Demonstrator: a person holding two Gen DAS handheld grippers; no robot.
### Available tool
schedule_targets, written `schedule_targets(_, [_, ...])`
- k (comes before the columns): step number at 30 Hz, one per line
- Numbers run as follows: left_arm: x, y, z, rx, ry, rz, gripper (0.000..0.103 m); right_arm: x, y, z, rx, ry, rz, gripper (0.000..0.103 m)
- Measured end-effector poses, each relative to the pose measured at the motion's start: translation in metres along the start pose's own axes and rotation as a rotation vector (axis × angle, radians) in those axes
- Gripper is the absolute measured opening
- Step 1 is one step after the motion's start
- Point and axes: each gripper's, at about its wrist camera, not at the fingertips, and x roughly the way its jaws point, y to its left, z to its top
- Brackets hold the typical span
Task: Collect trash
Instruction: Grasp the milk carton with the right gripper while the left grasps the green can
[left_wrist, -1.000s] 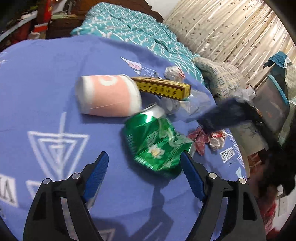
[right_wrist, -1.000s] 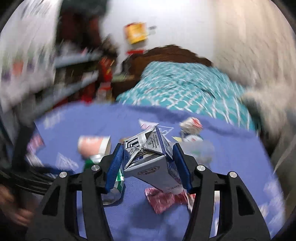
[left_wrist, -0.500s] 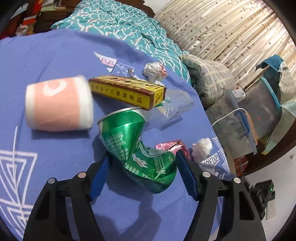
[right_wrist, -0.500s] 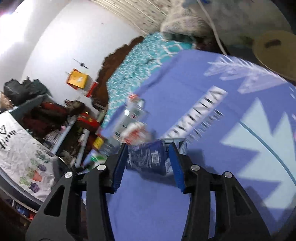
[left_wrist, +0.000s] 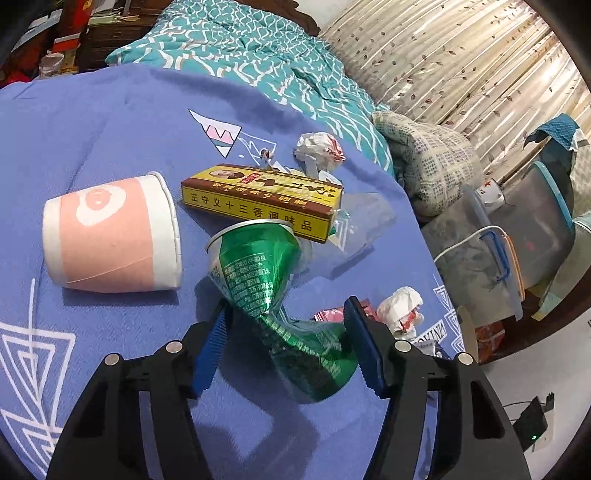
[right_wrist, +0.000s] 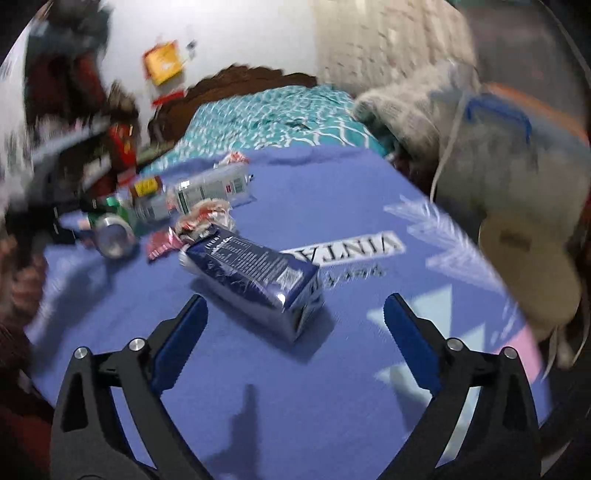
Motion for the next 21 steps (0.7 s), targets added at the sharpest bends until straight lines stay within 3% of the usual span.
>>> schedule_targets(7, [0.005,0.000,0.002,-0.012,0.018,0.005,0.055,0.043,0.012,0.028,-0.300,0.099,0.029,0.099])
schedule_targets(9, [0.007,0.002,0.003,-0.012,0.022,0.030,0.032,0.057,0.013,0.028,-0.351,0.143,0.047,0.099])
schedule_targets(10, [0.008,0.004,0.002,-0.017,0.031,0.026,0.026,0.064,0.014,0.027,-0.364,0.161,0.066,0.096])
schedule_targets(11, [0.007,0.007,0.001,-0.036,0.038,0.005,0.024,0.068,0.015,0.024,-0.366,0.180,0.097,0.071])
schedule_targets(12, [0.005,0.008,-0.001,-0.039,0.036,0.003,0.022,0.071,0.017,0.023,-0.358,0.209,0.142,0.067])
schedule_targets(14, [-0.007,0.007,-0.010,-0.038,0.029,-0.021,0.015,0.067,0.028,0.021,-0.361,0.201,0.130,0.060])
schedule_targets(16, [-0.018,0.005,-0.018,-0.037,0.027,-0.064,0.015,0.051,0.038,0.017,-0.356,0.172,0.148,0.056])
schedule_targets(21, [-0.040,-0.030,-0.038,0.076,0.009,-0.112,0.015,0.017,0.031,0.004,-0.157,0.115,0.213,0.054])
